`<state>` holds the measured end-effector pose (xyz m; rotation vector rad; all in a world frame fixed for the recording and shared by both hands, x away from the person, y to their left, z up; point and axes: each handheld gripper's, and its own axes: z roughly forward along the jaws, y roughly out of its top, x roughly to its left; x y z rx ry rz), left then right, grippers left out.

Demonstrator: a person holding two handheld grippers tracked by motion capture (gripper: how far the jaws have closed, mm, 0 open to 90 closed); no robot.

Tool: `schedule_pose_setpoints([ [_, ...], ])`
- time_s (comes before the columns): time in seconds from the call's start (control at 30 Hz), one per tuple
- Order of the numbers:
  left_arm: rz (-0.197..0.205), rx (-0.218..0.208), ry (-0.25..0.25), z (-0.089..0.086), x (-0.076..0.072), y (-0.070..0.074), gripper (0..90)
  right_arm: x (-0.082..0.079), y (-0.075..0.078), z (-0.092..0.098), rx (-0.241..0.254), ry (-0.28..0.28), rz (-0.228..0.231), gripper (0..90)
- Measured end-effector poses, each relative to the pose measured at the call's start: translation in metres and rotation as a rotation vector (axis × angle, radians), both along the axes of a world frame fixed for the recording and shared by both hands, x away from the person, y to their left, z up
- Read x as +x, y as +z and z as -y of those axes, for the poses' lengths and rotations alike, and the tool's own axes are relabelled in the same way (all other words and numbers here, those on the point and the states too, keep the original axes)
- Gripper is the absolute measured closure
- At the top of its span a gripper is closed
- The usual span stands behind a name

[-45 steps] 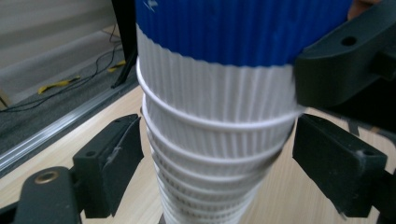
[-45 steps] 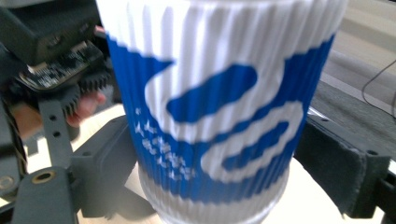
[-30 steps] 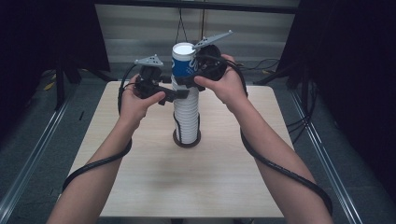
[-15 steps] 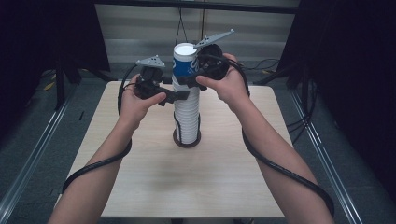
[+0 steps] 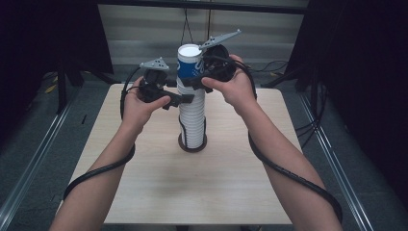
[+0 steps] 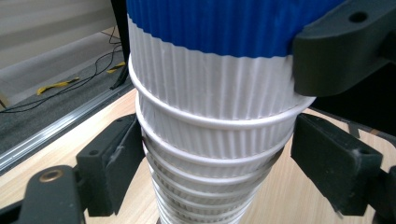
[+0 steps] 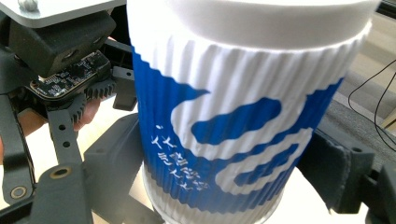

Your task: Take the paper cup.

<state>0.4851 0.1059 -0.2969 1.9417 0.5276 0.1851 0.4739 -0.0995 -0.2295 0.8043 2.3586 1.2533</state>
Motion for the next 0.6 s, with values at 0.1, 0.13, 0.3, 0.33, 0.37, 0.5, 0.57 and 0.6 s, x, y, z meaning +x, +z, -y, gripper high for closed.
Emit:
schedule_pose_setpoints([
  [0.1,-0.002,0.005,0.001,0.0005,0.0,0.0005,17.3,0.0002,-0.0004,0.001,0.008,0.0,0.002,19.3],
  [0.13,-0.002,0.006,0.003,0.0006,-0.0001,0.0006,17.3,0.0004,-0.0007,0.0014,0.012,0.001,0.002,19.3],
  [0.3,0.008,0.007,0.002,0.0003,-0.0003,-0.0004,17.8,0.0009,-0.0013,0.0022,0.021,0.001,0.005,19.5],
  [0.33,0.008,0.008,0.004,0.0,-0.0006,-0.0007,17.9,0.0009,-0.0015,0.0022,0.022,0.001,0.006,19.5],
  [0.37,0.008,0.008,0.004,0.0,-0.0006,-0.0007,18.0,0.0008,-0.0013,0.0022,0.021,0.002,0.005,19.5],
  [0.5,0.003,0.011,0.004,0.0001,-0.0011,-0.0004,18.2,0.0006,-0.0012,0.0021,0.019,0.0,0.005,19.5],
  [0.57,0.003,0.011,0.004,0.0001,-0.0011,-0.0003,18.2,0.0007,-0.0015,0.0023,0.021,0.002,0.007,19.5],
  [0.6,0.001,0.002,0.004,-0.0007,-0.0005,-0.0008,18.0,0.0006,-0.0017,0.0024,0.023,0.001,0.007,19.5],
])
